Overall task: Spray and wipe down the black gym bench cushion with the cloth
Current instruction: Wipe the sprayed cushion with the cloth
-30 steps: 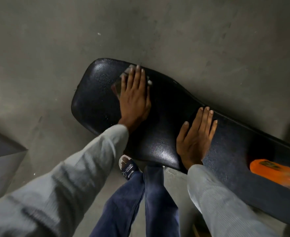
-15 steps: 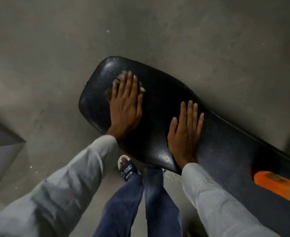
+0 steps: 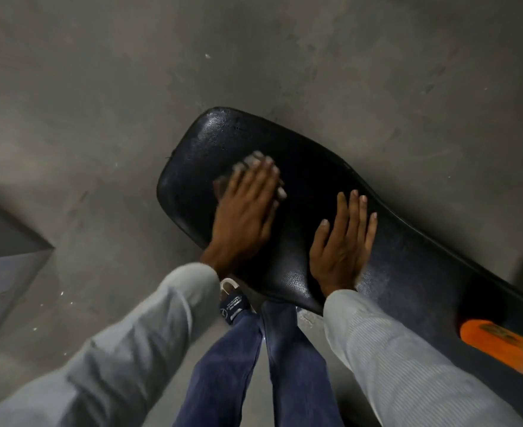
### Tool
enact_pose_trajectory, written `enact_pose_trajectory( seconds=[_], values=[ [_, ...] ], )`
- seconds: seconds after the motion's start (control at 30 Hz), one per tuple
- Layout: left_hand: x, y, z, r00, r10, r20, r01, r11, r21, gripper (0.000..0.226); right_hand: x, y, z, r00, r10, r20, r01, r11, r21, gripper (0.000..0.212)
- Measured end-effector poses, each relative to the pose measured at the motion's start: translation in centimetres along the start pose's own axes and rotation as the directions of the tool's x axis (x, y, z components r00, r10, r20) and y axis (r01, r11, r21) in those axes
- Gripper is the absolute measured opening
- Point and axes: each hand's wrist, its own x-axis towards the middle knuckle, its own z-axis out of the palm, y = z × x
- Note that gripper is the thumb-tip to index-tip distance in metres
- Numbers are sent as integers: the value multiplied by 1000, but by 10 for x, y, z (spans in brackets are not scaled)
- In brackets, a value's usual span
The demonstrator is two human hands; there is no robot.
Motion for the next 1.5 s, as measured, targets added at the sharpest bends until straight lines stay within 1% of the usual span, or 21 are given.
enact_pose_trajectory(
  seconds=[0.1, 0.17, 0.2, 0.27, 0.37, 0.43, 0.57, 0.67, 0.73, 0.8, 0.87, 0.93, 0.97, 1.0, 1.07, 1.17, 1.27, 1.37, 1.4, 1.43, 1.5],
  values=[
    [50, -36, -11, 968, -242, -66, 244, 969, 26, 61, 0, 0, 0, 1000, 0, 0, 0, 1000, -4, 58],
    [83, -31, -11, 938, -341, -66, 341, 940, -10, 63, 0, 0, 0, 1000, -3, -3, 3, 1000, -8, 58],
    [95, -22, -7, 933, -354, -66, 354, 935, -16, 64, 0, 0, 0, 1000, -5, -8, 5, 1000, -10, 58],
    [101, 6, 3, 957, -281, -70, 281, 960, -19, 63, 1, 0, 0, 1000, -8, -13, 7, 1000, -12, 57],
    [60, 57, 15, 1000, 11, 6, -11, 998, -57, 62, 0, 1, -1, 1000, -15, -7, 15, 1000, -13, 56],
    [15, 67, 18, 996, 71, 53, -66, 994, -89, 63, 1, 0, -2, 1000, -13, 0, 13, 1000, -8, 55],
    [-42, 18, 10, 990, -140, 3, 140, 990, -33, 62, 1, -2, -3, 1000, 1, 17, -1, 1000, -18, 58],
    [-10, -17, 0, 953, -299, -50, 300, 954, 18, 61, 1, -1, -2, 1000, 0, 16, 1, 1000, -31, 58],
    [26, -17, -1, 919, -383, -94, 384, 923, -5, 62, 1, -1, -2, 1000, -2, 10, 2, 999, -36, 58],
    [49, -2, 4, 905, -414, -95, 412, 910, -36, 64, 1, -1, -1, 1000, -3, 3, 3, 999, -37, 58],
    [41, 24, 12, 943, -328, -58, 325, 944, -58, 65, 1, -2, -2, 1000, -9, -3, 9, 1000, -25, 57],
    [6, 53, 20, 991, -134, 7, 135, 987, -85, 66, 2, -2, -4, 1000, -5, -7, 5, 1000, -14, 57],
    [-17, 62, 23, 997, -60, 45, 64, 993, -95, 66, 2, -3, -4, 1000, -2, -4, 2, 1000, -12, 57],
    [-40, 65, 26, 997, -40, 66, 46, 994, -98, 66, 2, -4, -5, 1000, 1, 1, -1, 1000, -16, 57],
    [-76, 52, 29, 989, -145, 27, 147, 985, -90, 63, 2, -4, -5, 1000, 10, 13, -9, 1000, -27, 57],
    [-91, 9, 18, 923, -373, -89, 369, 927, -61, 60, 2, -4, -5, 1000, 9, 21, -8, 999, -38, 58],
    [-48, -35, 8, 851, -506, -142, 504, 862, -50, 60, 2, -2, -5, 1000, 7, 25, -6, 999, -39, 58],
    [9, -49, 3, 742, -648, -172, 644, 760, -84, 62, 2, -2, -4, 1000, 5, 15, -4, 999, -39, 59],
    [16, -41, 4, 741, -651, -165, 648, 757, -81, 63, 2, -2, -4, 1000, 4, 14, -4, 999, -37, 59],
    [13, -26, 6, 772, -616, -157, 613, 787, -73, 64, 2, -2, -4, 1000, 5, 13, -4, 999, -33, 59],
    [-16, 20, 14, 889, -444, -109, 437, 896, -85, 63, 1, -4, -6, 1000, 12, 17, -11, 999, -31, 59]
  ],
)
